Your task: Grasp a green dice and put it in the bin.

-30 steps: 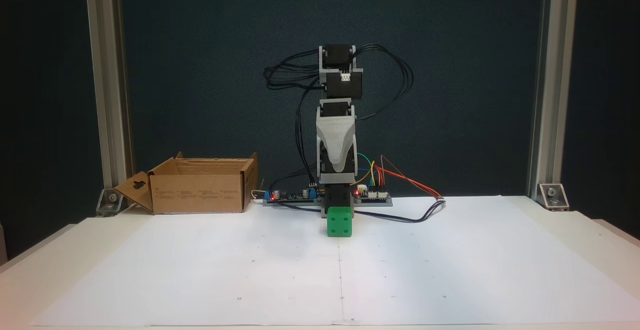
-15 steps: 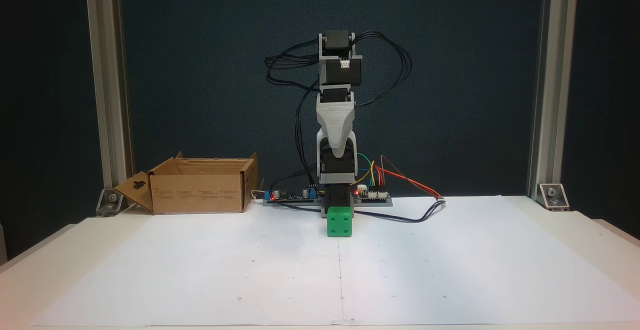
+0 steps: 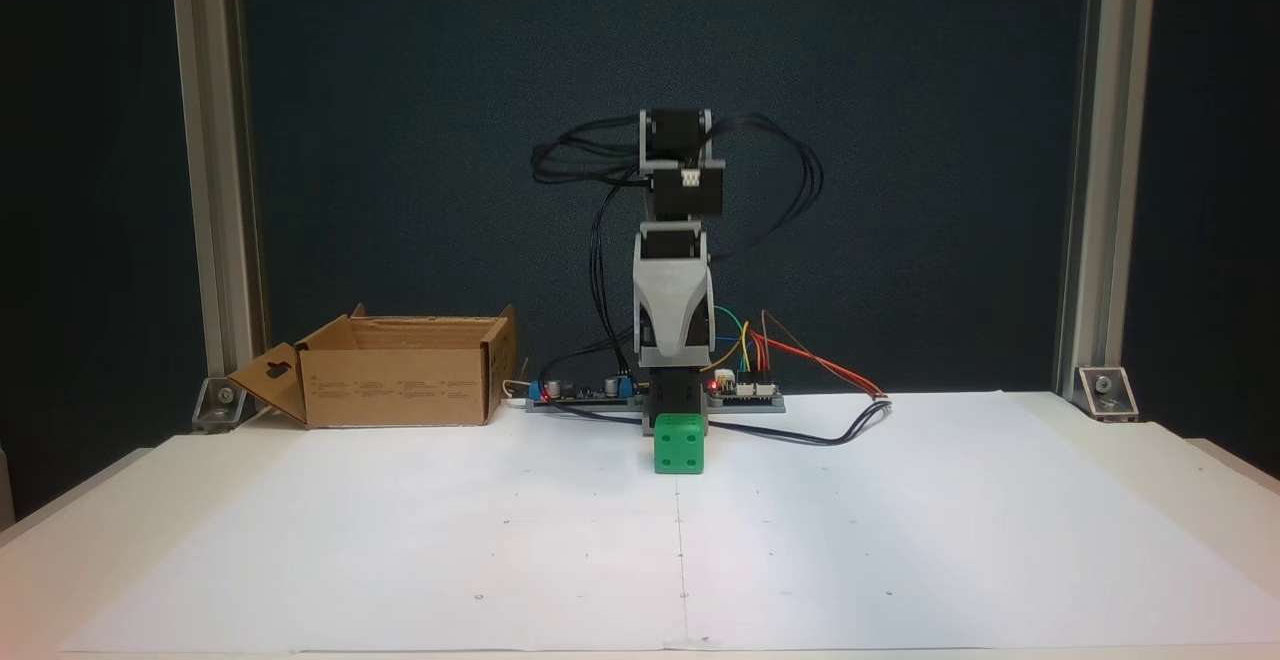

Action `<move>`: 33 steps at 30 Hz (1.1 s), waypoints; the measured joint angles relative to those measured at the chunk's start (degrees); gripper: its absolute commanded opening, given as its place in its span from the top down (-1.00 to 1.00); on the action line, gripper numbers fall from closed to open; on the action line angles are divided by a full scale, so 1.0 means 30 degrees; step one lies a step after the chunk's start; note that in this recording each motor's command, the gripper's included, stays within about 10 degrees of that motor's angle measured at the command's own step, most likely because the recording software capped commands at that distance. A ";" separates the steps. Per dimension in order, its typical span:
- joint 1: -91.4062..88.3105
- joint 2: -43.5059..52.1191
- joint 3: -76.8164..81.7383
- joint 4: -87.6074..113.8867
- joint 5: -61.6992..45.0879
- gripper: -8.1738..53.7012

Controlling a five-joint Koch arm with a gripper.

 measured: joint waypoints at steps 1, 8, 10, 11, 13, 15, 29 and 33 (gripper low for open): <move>0.0000 0.0000 0.0264 -0.0322 0.0000 -0.71; -0.0059 0.0000 0.1787 -0.1992 0.0000 -0.70; -0.0059 0.0000 0.2256 -0.2285 0.0000 -0.70; -0.0059 0.0000 0.2578 -0.2461 0.0000 -0.70; -0.0059 0.0000 0.3018 -0.2842 0.0000 -0.70; -0.0088 0.0000 0.3164 -0.3076 0.0000 -0.70; -0.0469 0.0000 0.4834 -0.4717 0.0000 -0.70; -0.0469 0.0000 0.5127 -0.5449 0.0000 -0.70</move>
